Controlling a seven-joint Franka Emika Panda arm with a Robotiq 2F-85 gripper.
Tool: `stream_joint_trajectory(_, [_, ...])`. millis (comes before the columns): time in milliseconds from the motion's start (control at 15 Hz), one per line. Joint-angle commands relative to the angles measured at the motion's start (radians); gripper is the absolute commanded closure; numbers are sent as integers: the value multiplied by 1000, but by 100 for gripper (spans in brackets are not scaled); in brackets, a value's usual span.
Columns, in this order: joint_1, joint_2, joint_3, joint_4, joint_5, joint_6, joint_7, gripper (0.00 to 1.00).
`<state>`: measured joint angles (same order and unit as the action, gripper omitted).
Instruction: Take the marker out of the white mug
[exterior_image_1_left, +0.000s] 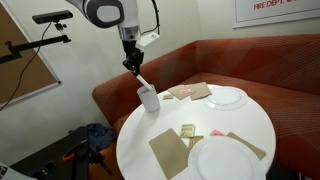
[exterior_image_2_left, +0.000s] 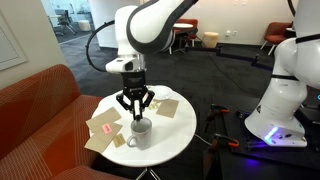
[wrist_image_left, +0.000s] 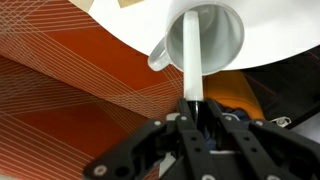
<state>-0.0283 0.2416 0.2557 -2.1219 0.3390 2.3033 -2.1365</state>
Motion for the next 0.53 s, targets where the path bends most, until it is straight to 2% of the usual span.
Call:
stream_joint_trajectory(0, [13, -158, -13, -92, 42, -25, -52, 95])
stream_joint_trajectory(267, [45, -278, -43, -161, 97, -7, -68, 95])
stream_joint_trajectory(467, [71, -333, -79, -203, 66, 39, 49, 95])
